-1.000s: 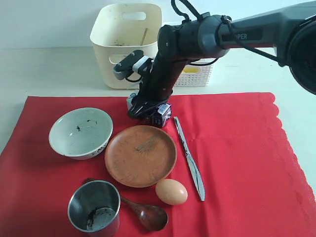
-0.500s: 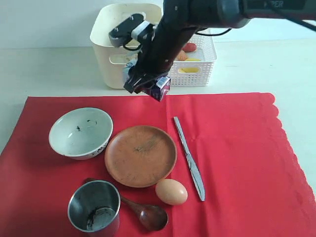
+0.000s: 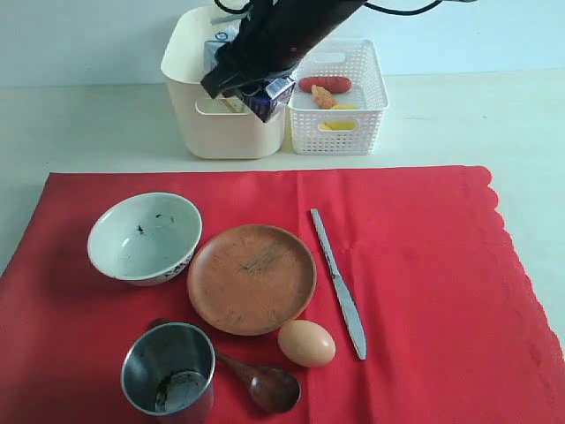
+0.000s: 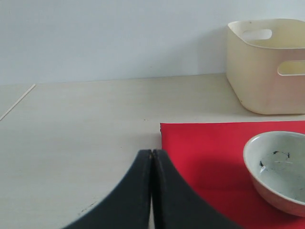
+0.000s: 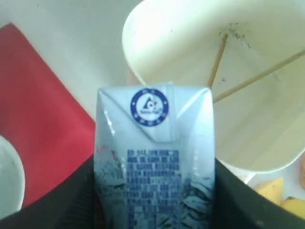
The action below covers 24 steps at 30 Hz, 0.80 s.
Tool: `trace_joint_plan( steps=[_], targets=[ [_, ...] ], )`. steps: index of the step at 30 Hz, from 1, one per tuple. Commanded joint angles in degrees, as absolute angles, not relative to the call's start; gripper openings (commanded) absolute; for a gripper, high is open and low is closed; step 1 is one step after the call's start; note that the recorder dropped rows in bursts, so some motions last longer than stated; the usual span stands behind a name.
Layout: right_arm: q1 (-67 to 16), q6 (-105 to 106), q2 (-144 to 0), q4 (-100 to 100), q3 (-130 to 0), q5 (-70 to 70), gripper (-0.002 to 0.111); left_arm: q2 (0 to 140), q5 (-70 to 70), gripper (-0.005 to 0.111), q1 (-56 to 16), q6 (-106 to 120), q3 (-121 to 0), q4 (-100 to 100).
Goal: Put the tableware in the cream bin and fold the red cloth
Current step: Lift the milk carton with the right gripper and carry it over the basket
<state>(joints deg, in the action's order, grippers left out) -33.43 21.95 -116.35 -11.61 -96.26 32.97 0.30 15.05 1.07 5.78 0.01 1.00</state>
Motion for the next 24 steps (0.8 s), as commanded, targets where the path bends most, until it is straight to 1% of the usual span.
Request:
trace_joint_plan(
  steps=[1,10,17,20,24],
  targets=[
    [-33.46,17.19,-115.33,-12.06,-96.41,24.12,0.000,0.00,15.00,0.003,1.22,5.80,0.00,1.53],
    [-33.46,16.25,-115.33,-13.30,-96.41,13.49,0.000,0.00,15.00,0.003,1.22,5.80,0.00,1.53],
    [-32.75,14.96,-115.33,-13.30,-96.41,10.79,0.000,0.00,15.00,0.003,1.22,5.80,0.00,1.53],
    [-28.90,8.20,-115.33,-13.30,-96.41,13.65,0.000,0.00,15.00,0.003,1.22,5.80,0.00,1.53],
    [-22.65,7.26,-115.80,-13.19,-96.41,17.04,0.000,0.00,15.00,0.003,1.22,5.80,0.00,1.53]
  ],
)
